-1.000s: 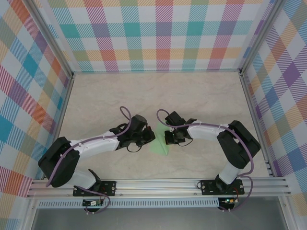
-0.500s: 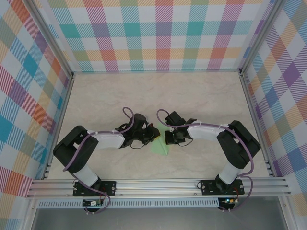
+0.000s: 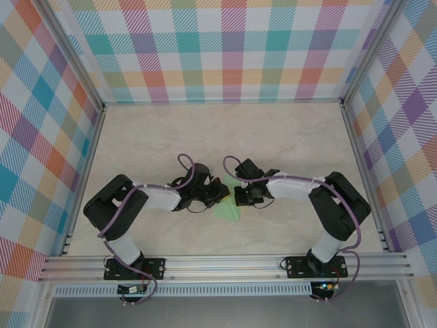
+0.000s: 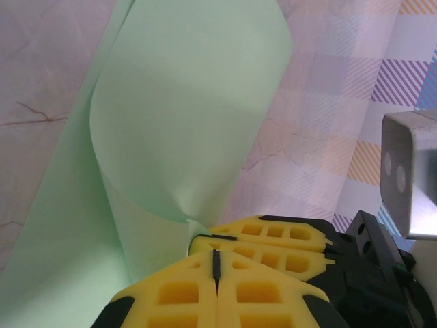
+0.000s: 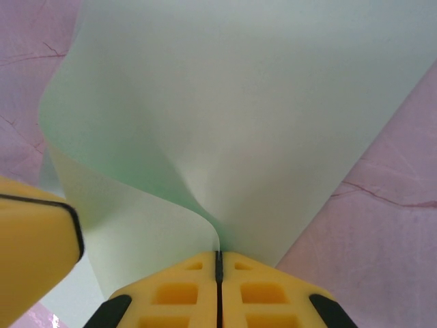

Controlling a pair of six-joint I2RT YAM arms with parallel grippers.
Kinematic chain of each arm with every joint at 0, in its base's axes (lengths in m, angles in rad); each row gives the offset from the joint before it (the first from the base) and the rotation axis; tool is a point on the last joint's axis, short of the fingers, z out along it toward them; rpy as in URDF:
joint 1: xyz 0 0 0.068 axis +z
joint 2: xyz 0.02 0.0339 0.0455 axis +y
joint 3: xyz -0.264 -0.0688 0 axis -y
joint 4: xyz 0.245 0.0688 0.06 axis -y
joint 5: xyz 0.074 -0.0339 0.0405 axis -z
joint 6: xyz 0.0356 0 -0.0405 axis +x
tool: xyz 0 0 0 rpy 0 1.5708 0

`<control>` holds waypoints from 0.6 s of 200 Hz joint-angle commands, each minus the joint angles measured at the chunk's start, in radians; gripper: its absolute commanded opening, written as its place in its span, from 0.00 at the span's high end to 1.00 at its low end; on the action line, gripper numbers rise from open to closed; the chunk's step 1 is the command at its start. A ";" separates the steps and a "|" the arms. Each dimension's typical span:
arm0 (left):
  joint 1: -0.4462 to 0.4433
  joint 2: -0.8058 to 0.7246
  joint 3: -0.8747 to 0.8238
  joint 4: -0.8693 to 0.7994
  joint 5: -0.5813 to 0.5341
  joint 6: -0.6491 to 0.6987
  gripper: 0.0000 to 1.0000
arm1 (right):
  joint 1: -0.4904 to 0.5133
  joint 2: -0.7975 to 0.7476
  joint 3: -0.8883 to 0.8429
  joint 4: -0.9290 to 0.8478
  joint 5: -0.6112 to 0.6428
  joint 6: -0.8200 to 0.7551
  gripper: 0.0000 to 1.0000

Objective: Fold a paper plane with a square sheet of paper (pick it up from the middle)
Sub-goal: Fold the triangle a second time at the center of the table.

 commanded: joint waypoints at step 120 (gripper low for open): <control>-0.020 0.098 -0.019 -0.020 -0.042 0.034 1.00 | -0.007 0.032 0.007 -0.015 0.008 0.019 0.87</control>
